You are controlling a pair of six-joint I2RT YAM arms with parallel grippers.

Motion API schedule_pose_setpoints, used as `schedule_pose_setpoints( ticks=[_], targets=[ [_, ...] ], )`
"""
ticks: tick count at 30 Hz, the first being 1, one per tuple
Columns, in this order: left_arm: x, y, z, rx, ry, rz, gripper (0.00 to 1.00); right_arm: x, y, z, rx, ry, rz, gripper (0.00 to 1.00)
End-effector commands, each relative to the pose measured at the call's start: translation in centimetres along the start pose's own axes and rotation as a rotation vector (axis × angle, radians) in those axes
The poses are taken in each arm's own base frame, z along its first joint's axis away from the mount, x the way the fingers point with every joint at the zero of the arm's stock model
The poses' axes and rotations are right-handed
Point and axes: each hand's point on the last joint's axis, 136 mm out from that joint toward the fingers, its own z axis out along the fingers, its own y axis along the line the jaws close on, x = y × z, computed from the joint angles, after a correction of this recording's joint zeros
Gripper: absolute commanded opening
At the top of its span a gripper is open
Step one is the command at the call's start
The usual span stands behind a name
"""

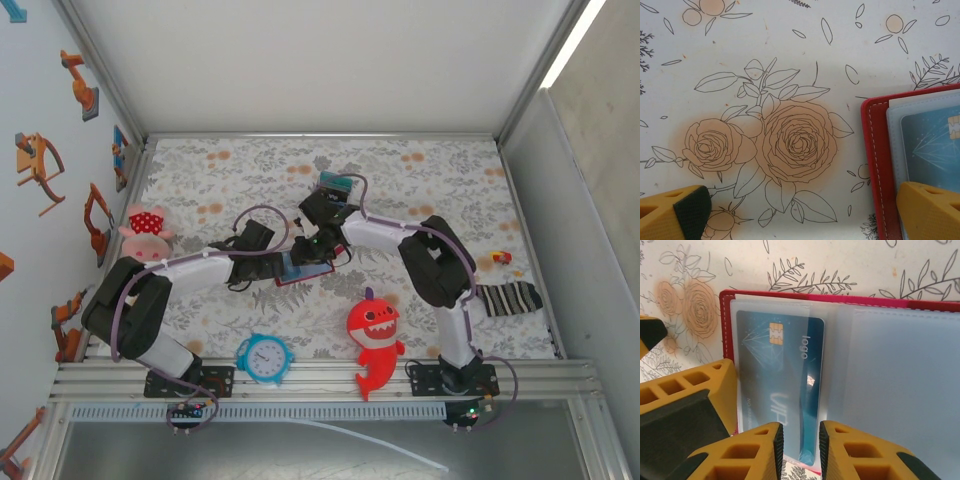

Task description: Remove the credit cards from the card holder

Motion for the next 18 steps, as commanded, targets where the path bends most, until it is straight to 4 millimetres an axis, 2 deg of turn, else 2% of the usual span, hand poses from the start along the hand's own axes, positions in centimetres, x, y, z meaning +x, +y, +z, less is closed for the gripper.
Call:
schedule_pose_setpoints(
  ticks=[1, 18],
  targets=[
    [2.3, 1.3, 1.4, -0.05, 0.091, 0.019, 0.97, -0.3, 0.8, 0.3, -0.014, 0.011, 0.005, 0.26],
    [2.5, 1.3, 1.6, -0.055, 0.102, 0.023, 0.97, 0.2, 0.2, 1.6, -0.015, 0.04, 0.022, 0.26]
  ],
)
